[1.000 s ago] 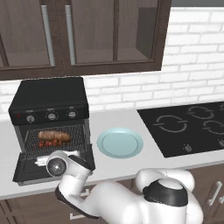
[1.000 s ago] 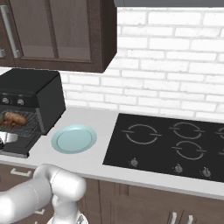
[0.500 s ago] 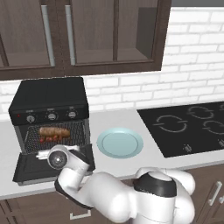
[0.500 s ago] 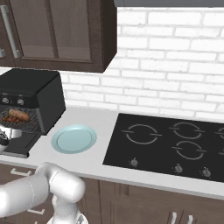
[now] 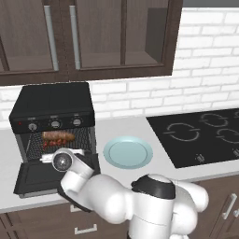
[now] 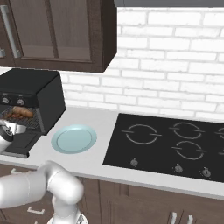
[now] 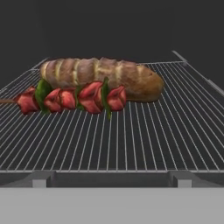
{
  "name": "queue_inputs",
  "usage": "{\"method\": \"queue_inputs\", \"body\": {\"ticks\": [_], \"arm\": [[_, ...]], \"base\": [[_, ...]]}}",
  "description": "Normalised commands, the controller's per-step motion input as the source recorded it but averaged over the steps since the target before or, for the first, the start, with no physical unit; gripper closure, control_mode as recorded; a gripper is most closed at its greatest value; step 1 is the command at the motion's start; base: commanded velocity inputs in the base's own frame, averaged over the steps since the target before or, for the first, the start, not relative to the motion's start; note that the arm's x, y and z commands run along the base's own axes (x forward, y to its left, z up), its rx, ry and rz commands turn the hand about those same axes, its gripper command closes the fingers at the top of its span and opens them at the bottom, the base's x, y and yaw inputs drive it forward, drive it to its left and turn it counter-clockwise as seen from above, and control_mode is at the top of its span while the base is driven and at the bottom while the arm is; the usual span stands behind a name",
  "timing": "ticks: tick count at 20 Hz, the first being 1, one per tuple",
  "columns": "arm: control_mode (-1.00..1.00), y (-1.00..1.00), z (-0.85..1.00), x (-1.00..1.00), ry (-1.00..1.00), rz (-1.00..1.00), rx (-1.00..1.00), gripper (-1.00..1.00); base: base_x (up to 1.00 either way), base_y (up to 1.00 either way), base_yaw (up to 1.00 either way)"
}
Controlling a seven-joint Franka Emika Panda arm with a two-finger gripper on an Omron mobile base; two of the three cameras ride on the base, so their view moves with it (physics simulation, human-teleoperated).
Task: Pick up the kebab skewer and baguette bread, and place them inside the toaster oven. Close the toaster oven door and start by setting the timer.
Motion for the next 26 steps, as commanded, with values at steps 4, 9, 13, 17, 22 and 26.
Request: {"method": "queue_inputs", "body": {"ticks": [4, 9, 13, 17, 22, 26], "arm": [[-1.0, 0.0, 0.0, 0.29, 0.0, 0.0, 0.01, -1.0], [-1.0, 0.0, 0.0, 0.28, 0.0, 0.0, 0.01, -1.0], [-1.0, 0.0, 0.0, 0.25, 0.0, 0.0, 0.02, -1.0], [-1.0, 0.0, 0.0, 0.3, 0.0, 0.0, 0.0, -1.0], [-1.0, 0.0, 0.0, 0.26, 0.0, 0.0, 0.01, -1.0], [-1.0, 0.0, 0.0, 0.25, 0.0, 0.0, 0.0, -1.0]], "base": [[0.0, 0.0, 0.0], [0.0, 0.0, 0.0], [0.0, 0.0, 0.0], [0.0, 0.0, 0.0], [0.0, 0.0, 0.0], [0.0, 0.0, 0.0]]}}
